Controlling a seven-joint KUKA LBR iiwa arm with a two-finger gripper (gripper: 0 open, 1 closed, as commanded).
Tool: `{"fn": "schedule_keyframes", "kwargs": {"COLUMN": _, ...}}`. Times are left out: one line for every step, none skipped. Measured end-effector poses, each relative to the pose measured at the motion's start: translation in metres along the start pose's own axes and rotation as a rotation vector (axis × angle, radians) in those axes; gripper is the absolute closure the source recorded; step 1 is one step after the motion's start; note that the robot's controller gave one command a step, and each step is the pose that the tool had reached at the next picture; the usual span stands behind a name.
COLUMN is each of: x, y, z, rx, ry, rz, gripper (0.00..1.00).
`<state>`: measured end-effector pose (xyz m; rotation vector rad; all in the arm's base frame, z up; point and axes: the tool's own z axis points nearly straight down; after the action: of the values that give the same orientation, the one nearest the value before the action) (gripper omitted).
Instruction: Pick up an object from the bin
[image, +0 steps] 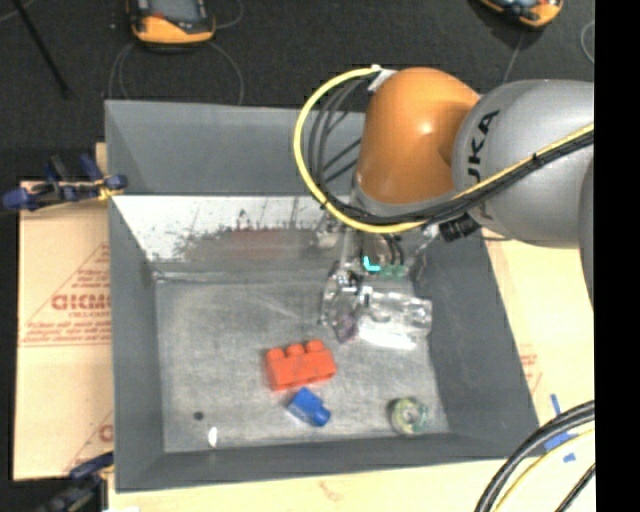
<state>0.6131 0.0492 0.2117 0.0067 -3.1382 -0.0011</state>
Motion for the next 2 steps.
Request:
{"fn": "schedule_keyframes", "kwargs": {"x": 0.064, "y": 0.008, "z": 0.138, "rx": 0.002, "ry": -0.018, "rz": -0.266, "gripper": 0.0}}
{"fn": "schedule_keyframes", "kwargs": {"x": 0.062, "y": 0.008, "z": 0.109, "rx": 0.002, "ry": -0.01, "rz": -0.271, "gripper": 0.0}}
